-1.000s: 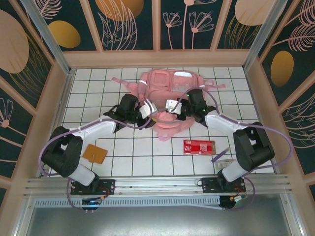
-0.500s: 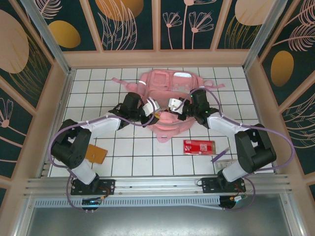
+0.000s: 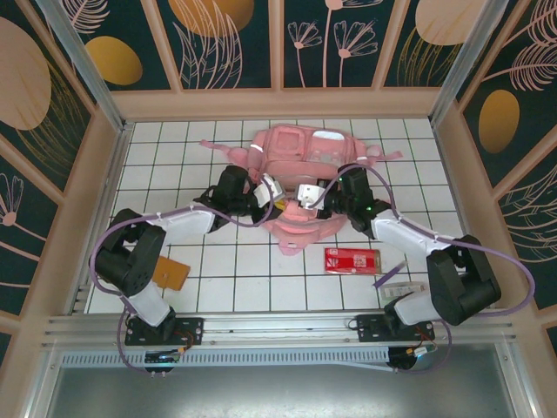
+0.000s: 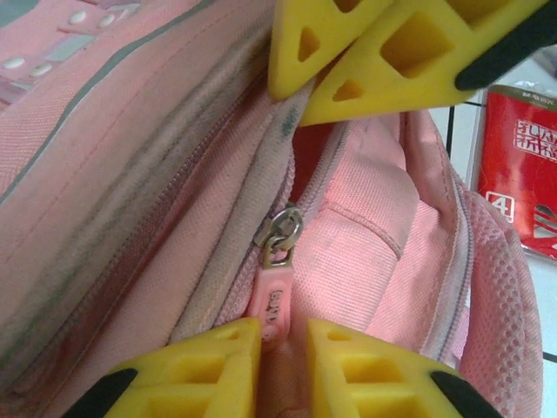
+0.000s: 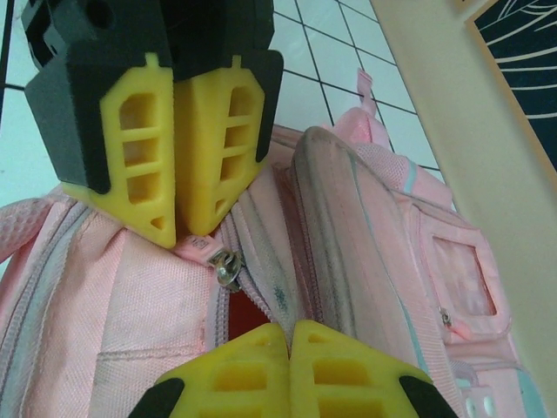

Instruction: Pack the student bag

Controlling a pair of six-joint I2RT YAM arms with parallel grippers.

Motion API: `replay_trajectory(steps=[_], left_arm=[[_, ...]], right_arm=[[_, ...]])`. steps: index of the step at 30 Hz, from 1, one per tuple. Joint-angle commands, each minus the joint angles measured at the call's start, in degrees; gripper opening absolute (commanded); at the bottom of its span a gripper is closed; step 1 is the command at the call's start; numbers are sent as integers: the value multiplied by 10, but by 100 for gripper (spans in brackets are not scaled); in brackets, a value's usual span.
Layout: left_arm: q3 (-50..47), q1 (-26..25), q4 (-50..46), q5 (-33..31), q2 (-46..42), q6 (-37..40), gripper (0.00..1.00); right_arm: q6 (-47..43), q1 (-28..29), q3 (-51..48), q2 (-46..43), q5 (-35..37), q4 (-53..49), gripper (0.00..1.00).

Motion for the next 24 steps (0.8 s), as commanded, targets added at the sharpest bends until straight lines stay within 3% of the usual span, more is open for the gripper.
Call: replay_trajectory(steps=[1,3,8,24], left_arm=[[-54,1,138,-16,-32,-9,31],[-74,1,180,-28,-35,-35,38],[-41,1,159,-25,0,-77,46],[-98,1,237,-136,-34,-122,55]], right_arm=[[-22,26,-10,-34,-53,33,0],[-24,26,-14,-38,-58,33,0],[-37,39,-9,-39,-67,24,0],[-63,68,-13,-33,-36,16,0]])
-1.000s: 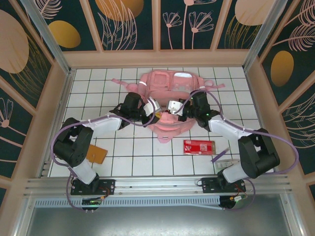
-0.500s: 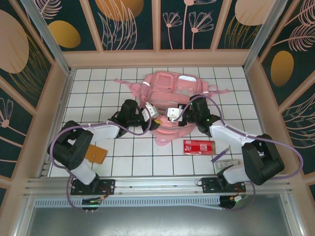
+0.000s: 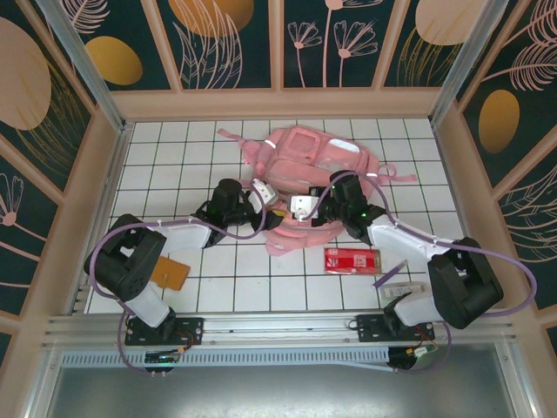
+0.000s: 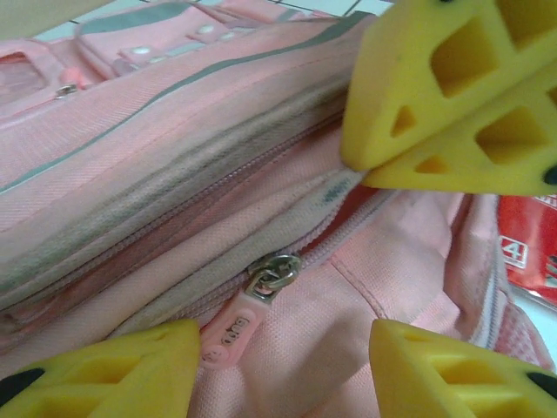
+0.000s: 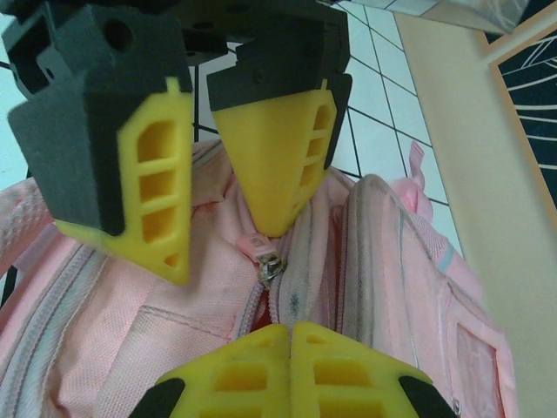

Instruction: Pack the student bag

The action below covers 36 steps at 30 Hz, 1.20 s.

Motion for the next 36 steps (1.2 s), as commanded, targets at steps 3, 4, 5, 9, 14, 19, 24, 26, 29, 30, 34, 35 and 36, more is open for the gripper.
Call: replay_trajectory(steps=[3,4,5,9,14,19,24,26,29,30,34,35,36], left_arm=[[-13,9,75,-83,-19,14,55],[-15,10,75,-83,-21,21,54],[-20,10,75,-82,-22,31,54],[-24,10,69,-52,-20,65,49],[-7,8,70,8,0,62,22],[-17,10,77,0,-18,62,0],[-6,47,17,-51,-40,15,0],[-6,83,-1,-58,-40,-17,0],[-36,129,29,-61,-52,-57,0],[-43,136,44,-70,-53,-75,0],[-25,140,22,-30,-39,-66,0],[-26,140,26,-10,-39,-62,0],[-33,139,38,18,-43,-53,0]], right_arm=[[-22,22,-1,-23,-56,8,0],[-24,21,-2,-22,-54,7,0],[-26,20,-2,-21,-51,5,0],[-24,17,2,-16,-54,0,0],[-22,20,9,-10,-57,-4,0],[-34,17,11,-10,-44,-22,0],[-66,-5,3,-17,-27,-49,0],[-78,-12,-3,-22,-17,-56,0],[-78,-13,-10,-38,-8,-62,0],[-76,-13,-12,-45,-7,-65,0],[-69,-34,-23,-70,-9,-72,0],[-63,-37,-26,-77,-15,-68,0],[-53,-40,-29,-82,-22,-62,0]])
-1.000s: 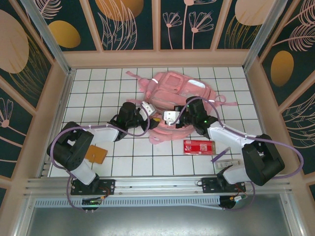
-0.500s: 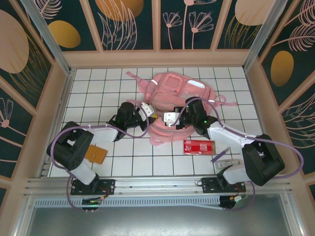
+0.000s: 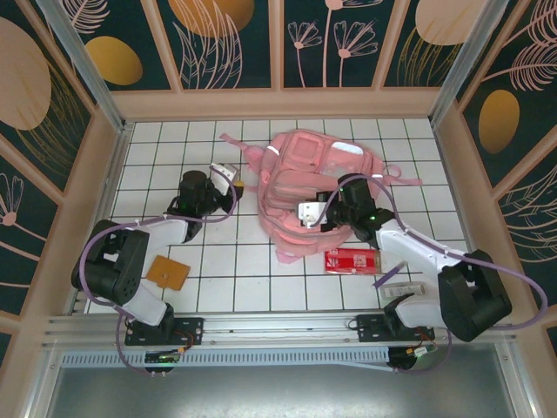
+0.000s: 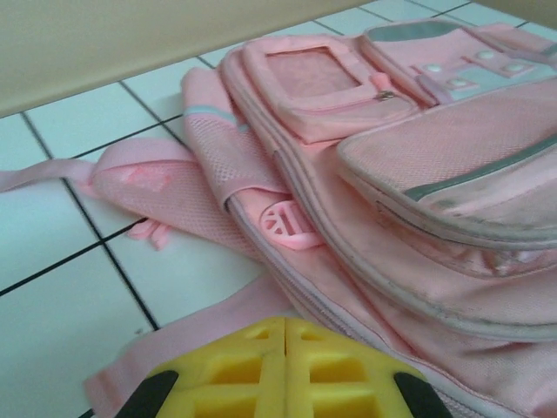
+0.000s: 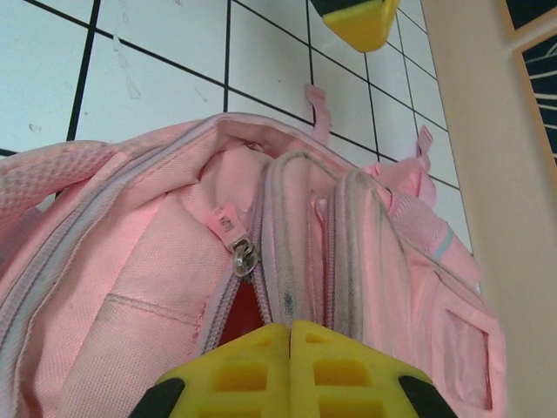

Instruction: Pack the student bag

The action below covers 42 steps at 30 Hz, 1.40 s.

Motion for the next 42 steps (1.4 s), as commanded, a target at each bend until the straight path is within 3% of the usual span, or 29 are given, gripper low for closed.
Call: replay_trajectory(steps=[1,3,5,6,9,11,16,19,29,38,42], left_arm=[[-8,-4,32,98,-10,8,0],[-14,-8,39,181,-19,36,0],[14,-24,-14,238,-17,65,3],[33,-38,-51,236,-12,73,16],[61,-81,-83,238,-1,71,28],[48,-102,-43,242,1,49,31],[25,-115,22,186,18,8,42],[30,-115,30,153,31,-1,44],[40,-116,52,141,64,5,44],[17,-132,75,232,49,15,42],[0,-137,56,228,28,36,34]], right_arm=[[12,-11,-7,-32,-26,13,0],[19,-12,-5,-35,-34,14,0],[19,-13,-1,-36,-37,15,0],[25,-14,0,-37,-40,21,0],[51,-22,1,-37,-62,52,0],[59,-28,2,-35,-75,62,0],[56,-32,8,-31,-95,52,0],[58,-28,11,-28,-108,45,0],[55,-9,18,-24,-102,31,0],[59,-4,18,-10,-81,41,0],[59,-5,25,-1,-82,43,0]])
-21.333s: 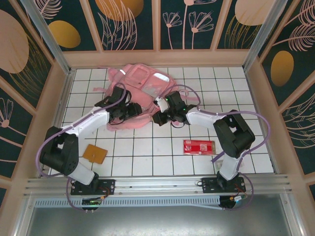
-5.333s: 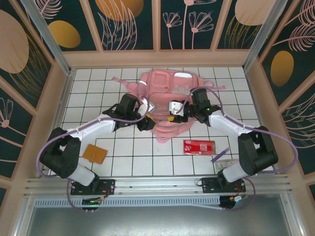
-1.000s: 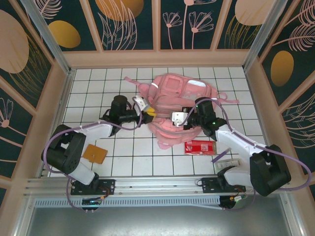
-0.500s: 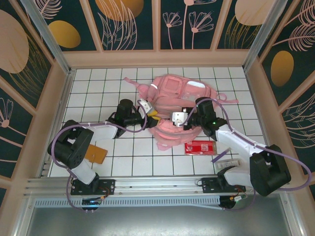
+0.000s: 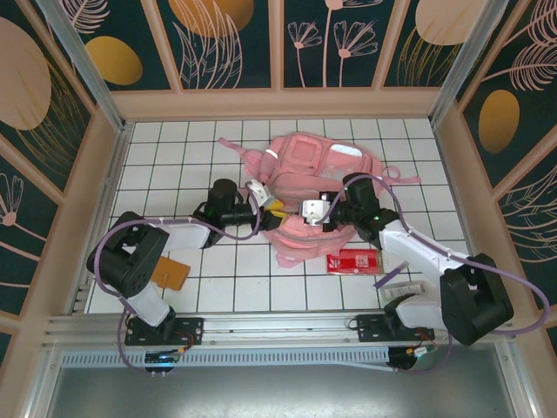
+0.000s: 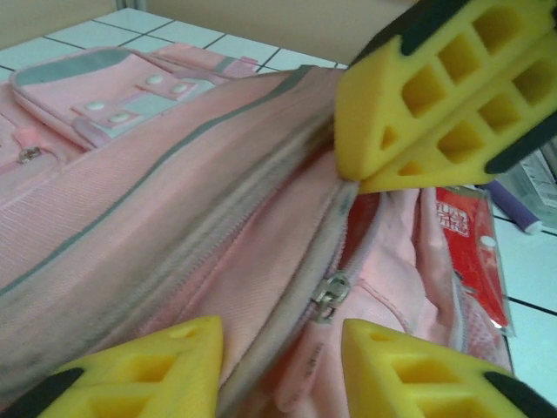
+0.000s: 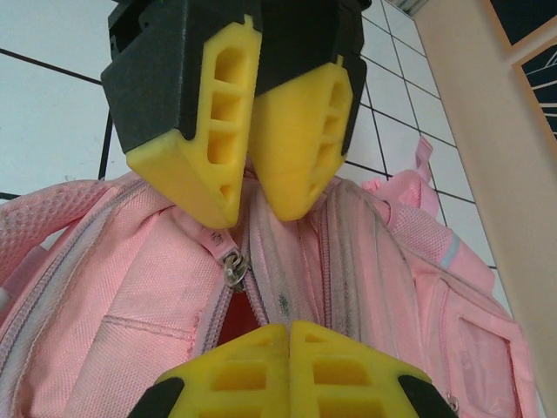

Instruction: Pack the student bag

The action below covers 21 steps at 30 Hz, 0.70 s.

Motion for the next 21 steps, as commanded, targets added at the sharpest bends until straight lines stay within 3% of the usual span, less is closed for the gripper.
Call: replay_trajectory(steps=[1,5,9,10,16,18,21], left_arm=[[-18,-6,3,32,-25,27,33],[-9,-8,-17,12,-18,42,24],[6,-15,-20,32,-2,46,5],[7,-19,-23,33,-1,48,4],[-1,-27,-18,-34,7,49,16],[-6,-27,-2,-73,8,36,36],[-12,-27,14,-119,6,31,41]], right_arm=[[11,8,30,5,-16,39,0],[9,10,33,8,-20,38,0],[3,15,33,7,-13,30,0],[3,15,34,7,-12,29,0],[-1,19,36,1,-12,22,0],[-3,22,39,-2,-12,16,0],[-8,23,42,-9,-9,8,0]])
